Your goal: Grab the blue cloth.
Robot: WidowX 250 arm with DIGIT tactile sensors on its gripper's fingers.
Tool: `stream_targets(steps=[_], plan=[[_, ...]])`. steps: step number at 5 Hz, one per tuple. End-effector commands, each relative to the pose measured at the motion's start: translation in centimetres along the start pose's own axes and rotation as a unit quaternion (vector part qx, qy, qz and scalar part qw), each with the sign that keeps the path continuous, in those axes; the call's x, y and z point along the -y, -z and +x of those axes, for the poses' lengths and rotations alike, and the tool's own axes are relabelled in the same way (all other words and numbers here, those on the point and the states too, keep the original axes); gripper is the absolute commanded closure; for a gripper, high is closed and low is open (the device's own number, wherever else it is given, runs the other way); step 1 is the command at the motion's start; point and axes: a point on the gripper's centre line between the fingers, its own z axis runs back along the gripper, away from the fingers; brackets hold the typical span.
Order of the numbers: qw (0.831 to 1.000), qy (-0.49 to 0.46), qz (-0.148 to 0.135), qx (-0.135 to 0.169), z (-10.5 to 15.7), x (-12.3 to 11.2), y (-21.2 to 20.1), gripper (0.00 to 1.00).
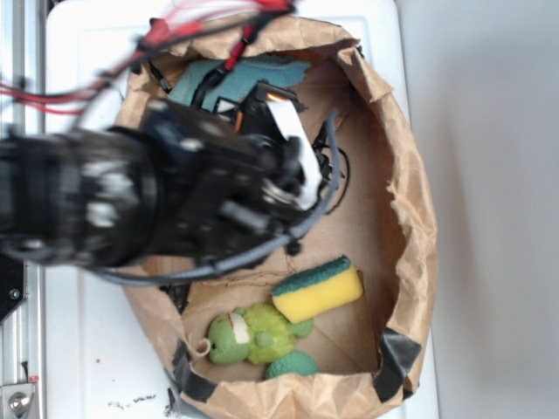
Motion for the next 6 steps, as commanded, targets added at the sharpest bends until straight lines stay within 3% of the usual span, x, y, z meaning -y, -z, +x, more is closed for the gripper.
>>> stream_targets(steps=[1, 2, 3, 6], plan=[[0.997, -0.065, 0.019, 0.028, 0.6, -0.3, 0.5, 0.0], [0.997, -0.07, 0.02, 0.037, 0.4, -0.1, 0.8, 0.0], [0.993, -0.091, 0.031, 0.062, 0.2, 0.4, 1.6, 0.0], [0.981, -0.155, 0.074, 0.087, 0.4, 2.6, 3.2, 0.0]])
